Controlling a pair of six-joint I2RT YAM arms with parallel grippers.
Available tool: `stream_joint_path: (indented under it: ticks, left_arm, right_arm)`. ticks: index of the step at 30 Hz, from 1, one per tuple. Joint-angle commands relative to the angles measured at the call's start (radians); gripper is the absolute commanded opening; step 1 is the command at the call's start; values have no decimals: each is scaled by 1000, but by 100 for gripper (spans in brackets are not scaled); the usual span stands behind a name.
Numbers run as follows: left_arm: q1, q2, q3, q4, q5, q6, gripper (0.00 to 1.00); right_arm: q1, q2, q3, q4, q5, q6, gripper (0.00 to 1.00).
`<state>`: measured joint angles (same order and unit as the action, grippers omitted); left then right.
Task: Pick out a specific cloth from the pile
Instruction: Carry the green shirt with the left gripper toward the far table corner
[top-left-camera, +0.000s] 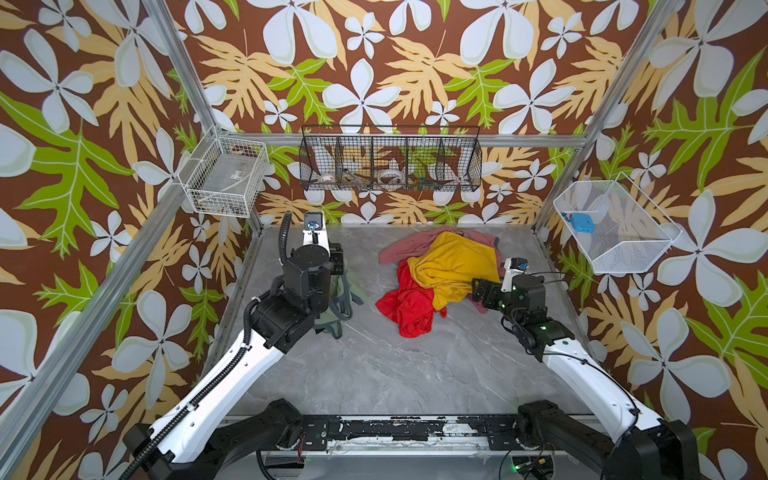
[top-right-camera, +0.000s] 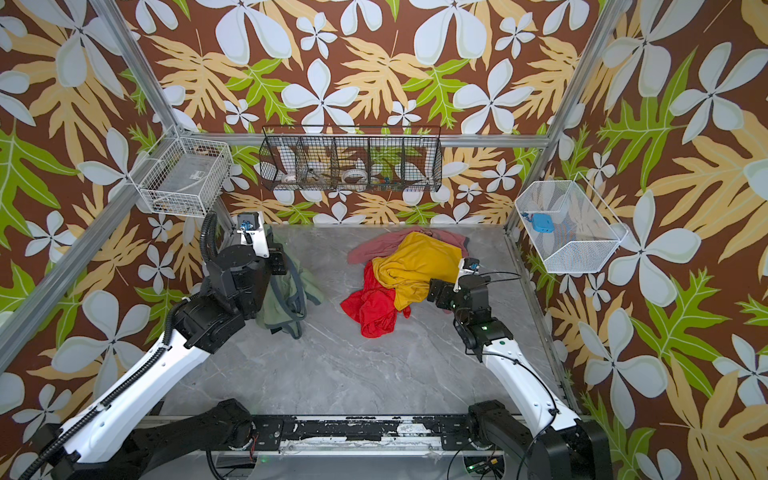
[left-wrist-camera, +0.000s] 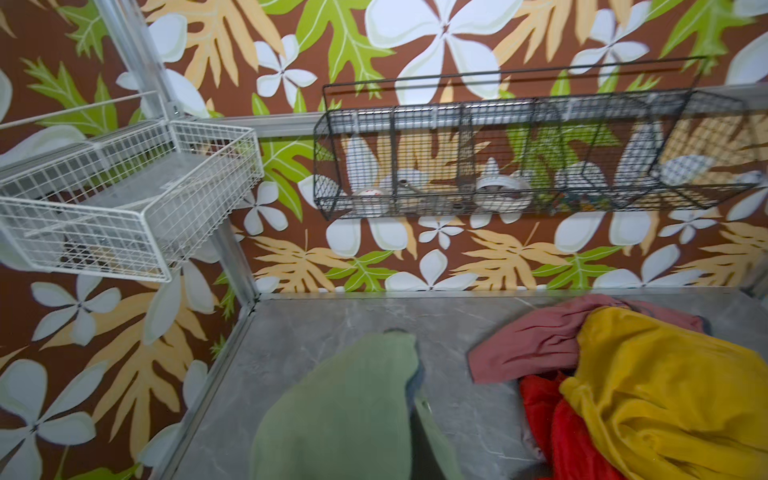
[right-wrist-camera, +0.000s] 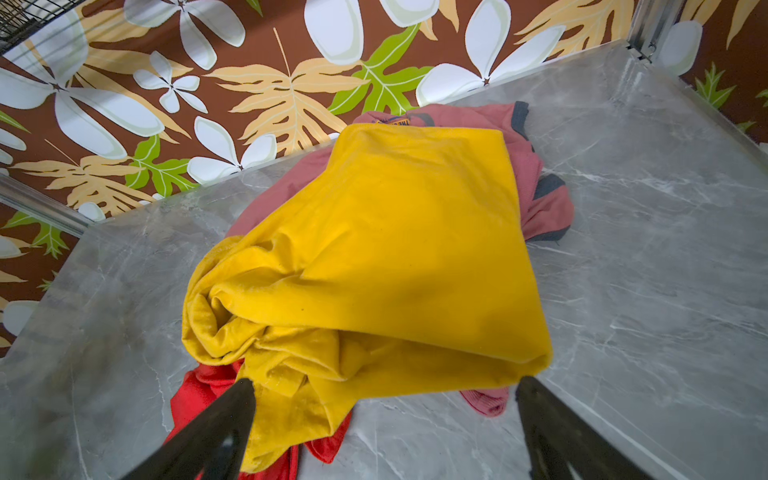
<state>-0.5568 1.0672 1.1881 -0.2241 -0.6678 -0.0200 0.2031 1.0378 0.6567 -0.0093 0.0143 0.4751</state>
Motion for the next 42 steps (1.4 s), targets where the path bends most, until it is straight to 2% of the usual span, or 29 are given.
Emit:
stream_joint_path:
  ticks: [1,6,12,16,20,25,29,37,42]
  left_arm:
    - [96,28,-11,56,76,36,0]
    - [221,106,-15,169,94,95,0]
    - [247,210,65,300,77,137,0]
    - [245,194,25,359,88,27,0]
    - [247,89,-216,473,134,-108,0]
    - [247,-16,-452,443,154,-281,0]
    - [247,-105,-591,416,171,-367,0]
    - [247,-130,-626,225,260,-415,0]
    - [245,-129,-671,204,335,-475,0]
  right_arm:
    - [1,-5,5,9,-6,10,97]
    - [1,-5,-1,24,-14,24,97]
    - [1,5,3,37,-35,41,97]
    - [1,4,1,37,-45,47,96]
    - [1,-10,-10,34,-39,49,96]
    - [1,-10,-19,41,-40,51,96]
    - [1,9,-11,41,-54,50,96]
    - [1,54,4,52,-89,59,95]
    - [1,59,11,52,-91,56,94]
